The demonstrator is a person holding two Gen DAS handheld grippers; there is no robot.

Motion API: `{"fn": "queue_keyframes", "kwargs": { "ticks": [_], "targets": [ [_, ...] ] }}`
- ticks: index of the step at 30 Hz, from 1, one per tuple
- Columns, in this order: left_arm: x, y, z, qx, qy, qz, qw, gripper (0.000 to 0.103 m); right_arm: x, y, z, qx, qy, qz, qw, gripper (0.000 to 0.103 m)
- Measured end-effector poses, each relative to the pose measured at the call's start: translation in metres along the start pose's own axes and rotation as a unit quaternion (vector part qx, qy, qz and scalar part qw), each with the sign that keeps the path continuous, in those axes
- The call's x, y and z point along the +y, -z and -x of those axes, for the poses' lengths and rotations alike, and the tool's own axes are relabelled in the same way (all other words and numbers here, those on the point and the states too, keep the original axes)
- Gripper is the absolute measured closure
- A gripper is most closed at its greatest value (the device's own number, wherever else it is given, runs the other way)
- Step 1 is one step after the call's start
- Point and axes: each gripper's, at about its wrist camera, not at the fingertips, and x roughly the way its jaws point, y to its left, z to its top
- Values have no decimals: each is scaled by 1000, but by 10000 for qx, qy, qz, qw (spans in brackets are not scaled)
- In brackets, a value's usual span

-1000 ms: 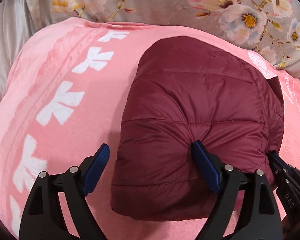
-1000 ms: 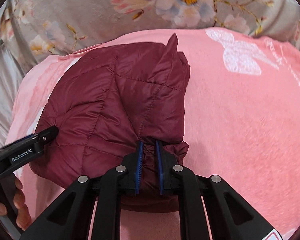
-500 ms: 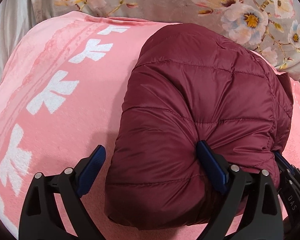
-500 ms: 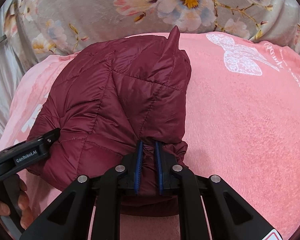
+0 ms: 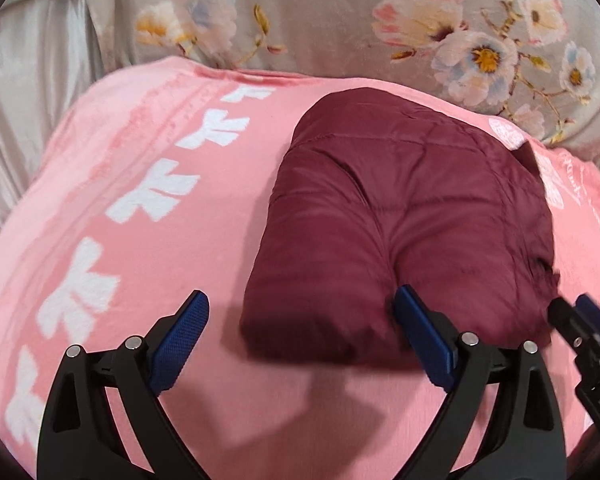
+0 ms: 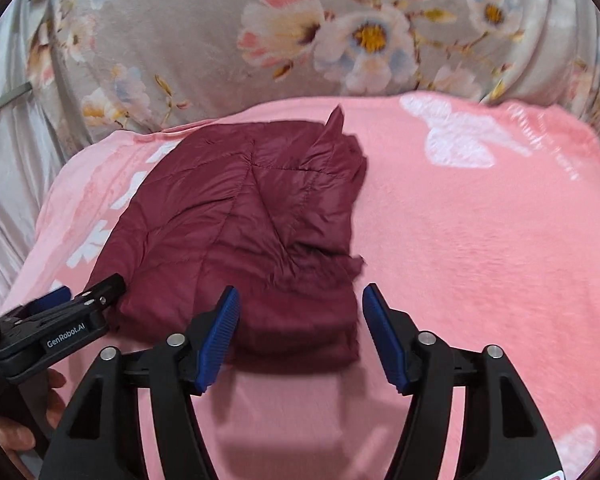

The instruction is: Fold large clothes

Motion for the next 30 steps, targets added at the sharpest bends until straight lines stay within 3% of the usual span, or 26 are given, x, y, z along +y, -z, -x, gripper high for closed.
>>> {"fn": "queue_keyframes", "kwargs": {
  "ticks": [7, 15, 19, 22, 30],
  "targets": [
    [-13, 40, 35, 160, -49, -89, 9998, 11, -9, 37, 41, 119, 214, -34, 9997, 27],
    [-24, 85, 46, 365, -142, -229, 9990, 11, -4, 89, 52, 480, 294, 173, 9983, 26],
    [-26, 95, 52, 307, -233, -308, 9988, 11, 7, 92, 60, 325, 411, 418, 9978, 19],
    [-26, 98, 58, 156, -255, -306, 9991, 10, 14, 94, 58, 348, 493, 580, 9965, 19],
    [-30, 98, 53, 235, -265, -375, 9987, 9, 10, 94, 53, 443, 516, 495, 9965, 19]
  ]
}}
